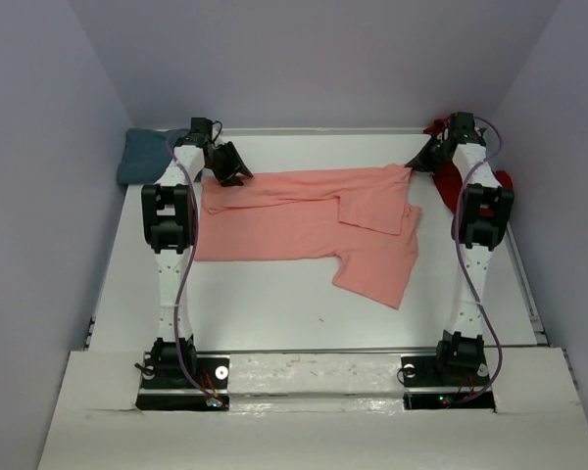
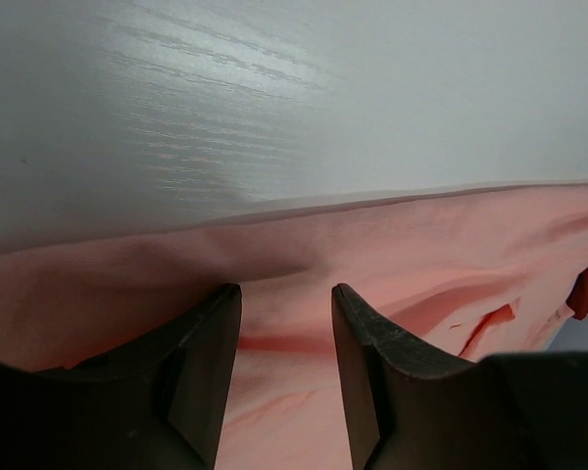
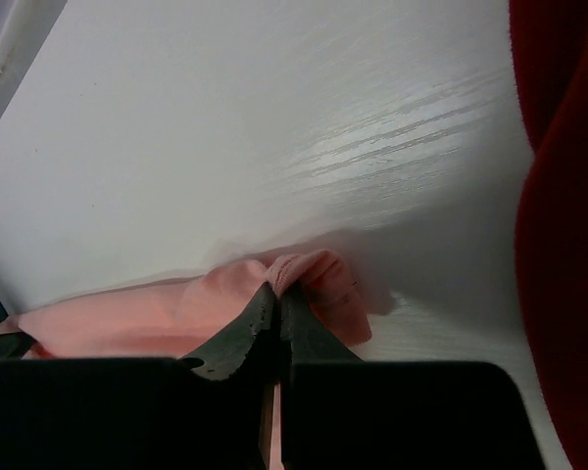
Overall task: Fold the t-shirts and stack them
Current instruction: Fold the tshirt
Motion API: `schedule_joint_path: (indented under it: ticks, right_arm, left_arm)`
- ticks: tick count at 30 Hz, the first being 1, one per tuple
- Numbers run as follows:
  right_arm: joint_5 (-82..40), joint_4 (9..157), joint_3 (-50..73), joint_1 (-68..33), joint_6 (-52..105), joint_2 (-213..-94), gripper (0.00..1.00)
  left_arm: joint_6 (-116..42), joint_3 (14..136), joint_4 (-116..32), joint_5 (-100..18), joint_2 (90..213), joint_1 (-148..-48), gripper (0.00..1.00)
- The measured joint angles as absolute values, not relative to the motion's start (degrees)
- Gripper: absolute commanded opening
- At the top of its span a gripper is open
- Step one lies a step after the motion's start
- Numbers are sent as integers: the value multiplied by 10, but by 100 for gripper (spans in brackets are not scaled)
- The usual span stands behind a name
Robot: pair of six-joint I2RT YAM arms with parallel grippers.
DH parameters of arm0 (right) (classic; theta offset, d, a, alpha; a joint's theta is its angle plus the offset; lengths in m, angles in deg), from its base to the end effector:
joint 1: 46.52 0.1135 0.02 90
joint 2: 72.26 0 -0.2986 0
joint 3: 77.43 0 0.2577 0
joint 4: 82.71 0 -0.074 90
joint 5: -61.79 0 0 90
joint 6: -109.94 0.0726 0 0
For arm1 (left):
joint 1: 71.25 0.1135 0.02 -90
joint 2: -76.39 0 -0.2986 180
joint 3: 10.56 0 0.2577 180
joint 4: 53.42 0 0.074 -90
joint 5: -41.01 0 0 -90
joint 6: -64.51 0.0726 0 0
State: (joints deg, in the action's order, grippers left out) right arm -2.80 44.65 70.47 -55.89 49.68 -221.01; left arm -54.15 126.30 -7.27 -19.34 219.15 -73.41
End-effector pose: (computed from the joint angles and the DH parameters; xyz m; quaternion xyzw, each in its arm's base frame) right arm 0.6128 -0.0696 0.1524 0.2452 0.8960 0.2596 0.2638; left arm 0.5966 -0.0584 0.1596 -0.1285 0.9089 -0.3168 0.2387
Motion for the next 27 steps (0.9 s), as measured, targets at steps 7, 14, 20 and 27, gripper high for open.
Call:
schedule_joint_path:
  ticks: [7,14,20,27]
  right_arm:
    - [-43,448,690,-564,494,-2204,0]
    - [-45,452,683,-573,490,-2199,67]
    - [-52,457,683,-577,485,-2185,80]
    - [-58,448,683,-585,480,-2179,79]
  left_arm:
    - [-540,1263,-73,-193,2191,-734,55]
    - [-539,1263,-71,-193,2191,-734,55]
    - [-538,1263,-71,-193,2191,-734,55]
    - [-540,1287,-52,-200,2191,-734,56]
